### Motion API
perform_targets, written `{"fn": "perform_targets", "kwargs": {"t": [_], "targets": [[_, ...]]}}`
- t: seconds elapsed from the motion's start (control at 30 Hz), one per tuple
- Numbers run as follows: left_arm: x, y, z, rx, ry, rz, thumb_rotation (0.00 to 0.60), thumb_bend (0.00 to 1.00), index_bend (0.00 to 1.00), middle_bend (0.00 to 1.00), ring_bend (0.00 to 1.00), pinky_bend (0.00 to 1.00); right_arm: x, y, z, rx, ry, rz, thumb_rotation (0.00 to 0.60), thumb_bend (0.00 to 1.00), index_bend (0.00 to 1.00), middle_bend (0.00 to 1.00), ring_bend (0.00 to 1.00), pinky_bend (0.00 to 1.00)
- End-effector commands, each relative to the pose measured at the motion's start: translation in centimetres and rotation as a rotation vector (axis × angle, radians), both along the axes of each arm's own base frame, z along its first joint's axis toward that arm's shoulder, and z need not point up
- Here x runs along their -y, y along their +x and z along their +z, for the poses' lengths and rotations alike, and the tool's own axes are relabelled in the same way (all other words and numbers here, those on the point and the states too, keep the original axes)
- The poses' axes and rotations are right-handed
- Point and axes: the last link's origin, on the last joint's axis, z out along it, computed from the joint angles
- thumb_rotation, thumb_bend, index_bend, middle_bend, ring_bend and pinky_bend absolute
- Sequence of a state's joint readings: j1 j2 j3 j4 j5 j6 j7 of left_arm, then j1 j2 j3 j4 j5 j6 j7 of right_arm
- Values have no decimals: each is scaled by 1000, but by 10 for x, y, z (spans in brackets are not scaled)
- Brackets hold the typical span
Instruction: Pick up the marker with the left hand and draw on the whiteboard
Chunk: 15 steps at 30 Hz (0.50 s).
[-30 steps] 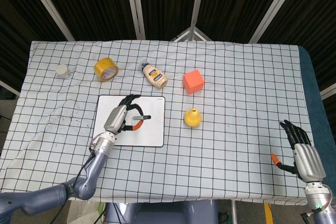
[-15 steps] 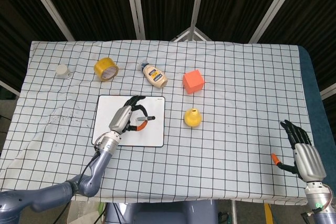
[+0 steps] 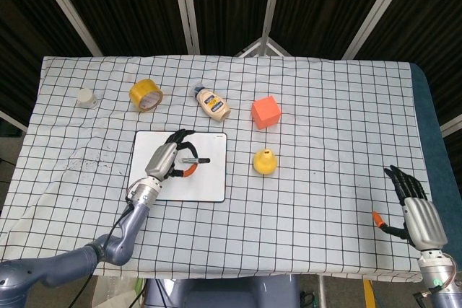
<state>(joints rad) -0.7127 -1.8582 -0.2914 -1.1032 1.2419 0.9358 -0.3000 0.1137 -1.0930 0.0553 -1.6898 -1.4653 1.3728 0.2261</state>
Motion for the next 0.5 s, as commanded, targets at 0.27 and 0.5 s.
{"fn": "perform_targets", "kwargs": {"t": [0.27,0.5], "targets": [[-20,-33,16,-49,69,52,600,545,657,105,0,56,0,0,-1,11,3,-7,600,325,0,0,0,0],[-33,-42,38,-53,151,61,600,545,657,105,0,56,0,1,-1,12,5,-6,600,324,0,0,0,0]]}}
